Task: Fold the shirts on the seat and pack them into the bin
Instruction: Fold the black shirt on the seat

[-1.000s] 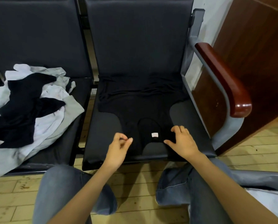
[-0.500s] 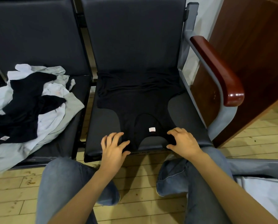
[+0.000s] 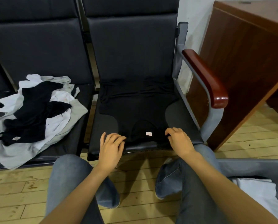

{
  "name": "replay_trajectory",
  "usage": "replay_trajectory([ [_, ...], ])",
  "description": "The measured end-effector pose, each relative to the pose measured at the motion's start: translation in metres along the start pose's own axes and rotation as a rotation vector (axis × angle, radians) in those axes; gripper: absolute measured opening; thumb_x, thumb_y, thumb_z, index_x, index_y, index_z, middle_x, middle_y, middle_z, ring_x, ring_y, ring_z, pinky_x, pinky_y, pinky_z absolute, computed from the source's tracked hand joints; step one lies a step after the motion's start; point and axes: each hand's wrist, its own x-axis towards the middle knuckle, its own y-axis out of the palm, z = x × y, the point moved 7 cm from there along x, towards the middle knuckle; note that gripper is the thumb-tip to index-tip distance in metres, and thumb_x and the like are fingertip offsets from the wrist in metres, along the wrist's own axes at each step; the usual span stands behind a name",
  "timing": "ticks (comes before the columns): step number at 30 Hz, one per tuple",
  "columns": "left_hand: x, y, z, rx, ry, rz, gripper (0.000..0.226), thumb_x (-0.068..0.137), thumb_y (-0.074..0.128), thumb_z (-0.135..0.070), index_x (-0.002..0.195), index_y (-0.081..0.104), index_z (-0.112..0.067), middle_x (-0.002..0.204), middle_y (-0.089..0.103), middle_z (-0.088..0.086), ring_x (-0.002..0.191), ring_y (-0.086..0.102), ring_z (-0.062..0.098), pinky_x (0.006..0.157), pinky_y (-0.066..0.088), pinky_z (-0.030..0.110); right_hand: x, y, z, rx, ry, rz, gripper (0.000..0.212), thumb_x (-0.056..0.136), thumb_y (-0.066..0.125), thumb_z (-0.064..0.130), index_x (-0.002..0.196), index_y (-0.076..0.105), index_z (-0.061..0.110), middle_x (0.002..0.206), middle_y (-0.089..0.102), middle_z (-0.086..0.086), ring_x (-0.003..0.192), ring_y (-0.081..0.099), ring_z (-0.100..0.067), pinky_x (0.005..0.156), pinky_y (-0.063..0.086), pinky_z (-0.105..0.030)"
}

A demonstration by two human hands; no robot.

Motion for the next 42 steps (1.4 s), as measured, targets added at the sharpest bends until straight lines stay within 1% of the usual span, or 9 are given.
replay_trajectory([
  [4,0.013,-0.048,-0.010,-0.126,-0.059,-0.086,0.027,0.091,0.048,-0.018,0.105,0.071,-0.015,0.103,0.068,0.002,0.109,0.057,0.020,0.107,0.030,0.044,-0.018,-0.049,0.019,0.086,-0.144,-0.337,0.015,0.083,0.059,-0.001,0.094,0.067,0.007,0.085,0.066,-0.009,0.081,0.063,-0.032,0.067,0.052,-0.039],
  [7,0.019,-0.089,-0.024,-0.163,0.005,-0.169,0.028,0.091,0.046,-0.020,0.104,0.070,-0.016,0.099,0.064,-0.001,0.102,0.057,0.018,0.097,0.041,0.045,-0.034,-0.099,0.038,0.109,-0.270,-0.508,0.025,0.088,0.044,0.014,0.093,0.068,0.008,0.092,0.066,-0.006,0.093,0.061,-0.024,0.083,0.049,-0.037],
  [11,0.018,-0.145,-0.044,-0.207,0.085,-0.264,0.025,0.088,0.047,-0.023,0.098,0.069,-0.017,0.095,0.065,-0.007,0.097,0.054,0.009,0.094,0.043,0.049,-0.059,-0.153,0.061,0.051,-0.403,-0.696,0.024,0.091,0.044,0.016,0.096,0.067,0.011,0.095,0.064,-0.003,0.100,0.054,-0.019,0.100,0.036,-0.036],
  [15,0.000,-0.195,-0.071,-0.284,0.200,-0.344,0.027,0.088,0.046,-0.027,0.095,0.068,-0.013,0.095,0.059,-0.014,0.097,0.050,-0.001,0.093,0.041,0.030,-0.082,-0.189,0.076,0.085,-0.469,-0.769,0.026,0.091,0.045,0.019,0.100,0.068,0.010,0.093,0.065,-0.003,0.098,0.053,-0.014,0.108,0.028,-0.031],
  [20,-0.018,-0.223,-0.082,-0.289,0.258,-0.377,0.028,0.089,0.046,-0.027,0.097,0.069,-0.013,0.098,0.056,-0.023,0.099,0.047,-0.013,0.093,0.034,0.007,-0.104,-0.209,0.086,0.105,-0.545,-0.781,0.024,0.091,0.047,0.019,0.099,0.068,0.011,0.094,0.067,-0.001,0.097,0.054,-0.013,0.107,0.029,-0.028],
  [27,0.020,-0.209,-0.063,-0.341,0.138,-0.300,0.016,0.092,0.056,-0.015,0.100,0.069,-0.019,0.094,0.059,-0.022,0.091,0.052,-0.006,0.083,0.038,0.008,-0.073,-0.209,0.073,0.085,-0.478,-0.684,0.026,0.093,0.047,0.022,0.102,0.069,0.012,0.097,0.069,0.000,0.095,0.062,-0.018,0.093,0.039,-0.025],
  [31,0.077,-0.178,-0.028,-0.410,-0.036,-0.225,0.016,0.092,0.058,-0.010,0.103,0.069,-0.016,0.098,0.064,-0.009,0.093,0.057,0.004,0.084,0.038,0.006,-0.005,-0.206,0.053,0.129,-0.339,-0.559,0.019,0.094,0.054,0.011,0.105,0.069,0.011,0.102,0.070,-0.004,0.096,0.062,-0.024,0.090,0.043,-0.032],
  [35,0.145,-0.145,0.014,-0.490,-0.189,-0.203,0.013,0.093,0.059,-0.012,0.103,0.065,-0.013,0.091,0.064,-0.006,0.088,0.060,0.008,0.083,0.046,0.021,0.086,-0.196,0.035,0.196,-0.211,-0.465,0.021,0.097,0.049,0.011,0.109,0.066,0.011,0.109,0.067,-0.006,0.104,0.059,-0.026,0.092,0.045,-0.037],
  [42,0.260,-0.061,0.086,-0.365,-0.301,-0.112,0.014,0.095,0.056,-0.012,0.104,0.064,-0.007,0.088,0.059,-0.004,0.084,0.055,0.010,0.070,0.035,0.011,0.240,-0.132,0.010,0.238,-0.095,-0.310,0.023,0.098,0.044,0.008,0.111,0.063,0.009,0.109,0.063,-0.010,0.103,0.058,-0.029,0.092,0.046,-0.045],
])
